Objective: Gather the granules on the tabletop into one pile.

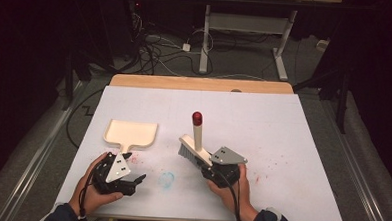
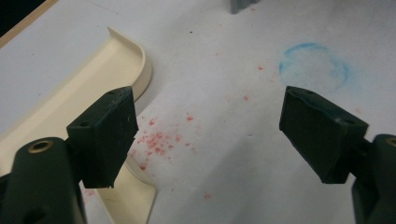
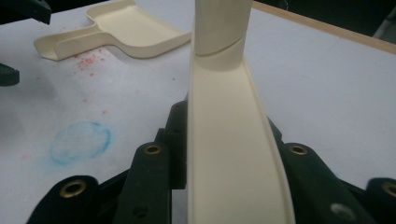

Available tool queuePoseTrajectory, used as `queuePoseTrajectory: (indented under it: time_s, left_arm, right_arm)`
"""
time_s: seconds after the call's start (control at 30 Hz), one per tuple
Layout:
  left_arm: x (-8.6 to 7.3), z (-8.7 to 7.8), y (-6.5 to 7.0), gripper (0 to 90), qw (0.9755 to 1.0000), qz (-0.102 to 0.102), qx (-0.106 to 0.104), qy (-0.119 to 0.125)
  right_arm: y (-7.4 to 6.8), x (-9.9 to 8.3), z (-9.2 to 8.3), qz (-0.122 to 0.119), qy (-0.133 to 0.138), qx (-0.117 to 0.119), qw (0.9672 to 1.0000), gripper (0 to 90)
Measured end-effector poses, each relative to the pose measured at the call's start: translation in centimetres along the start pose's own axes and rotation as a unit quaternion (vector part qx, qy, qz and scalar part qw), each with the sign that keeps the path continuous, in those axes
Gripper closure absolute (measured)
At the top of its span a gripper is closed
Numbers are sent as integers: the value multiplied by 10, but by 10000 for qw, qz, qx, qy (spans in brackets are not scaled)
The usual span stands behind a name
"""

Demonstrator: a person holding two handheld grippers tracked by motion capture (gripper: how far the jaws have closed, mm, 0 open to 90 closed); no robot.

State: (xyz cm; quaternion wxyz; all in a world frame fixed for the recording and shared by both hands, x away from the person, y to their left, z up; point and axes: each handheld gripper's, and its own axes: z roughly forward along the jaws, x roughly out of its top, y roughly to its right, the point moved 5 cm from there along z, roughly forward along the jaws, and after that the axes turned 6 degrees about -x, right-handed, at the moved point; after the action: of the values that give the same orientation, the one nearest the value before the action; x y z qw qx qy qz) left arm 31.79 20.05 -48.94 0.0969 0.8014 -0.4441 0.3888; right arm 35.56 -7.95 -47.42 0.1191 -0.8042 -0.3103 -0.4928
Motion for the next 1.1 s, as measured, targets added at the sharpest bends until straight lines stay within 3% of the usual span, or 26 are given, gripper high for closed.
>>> queuePoseTrajectory:
  time_s: [0.23,0.47,0.73,0.83,0.93,1.1]
  left_arm:
    - [0,1,1,187,10000,17,-11,-18]
    - [0,0,1,187,10000,19,-4,-17]
    - [0,1,1,187,10000,21,-5,-17]
    - [0,1,2,187,10000,39,-7,-30]
    - [1,1,2,187,10000,63,6,-45]
    - [0,1,2,187,10000,58,9,-53]
  right_arm:
    - [10,4,-21,-173,43,-65,9998,682]
    - [23,16,-41,-122,224,-106,9996,682]
    - [52,16,-54,-158,412,-82,9990,681]
    - [65,9,-53,-437,447,-301,9976,682]
    - [77,1,-46,-333,333,-389,9981,682]
    - [89,-5,-38,-388,230,-444,9980,682]
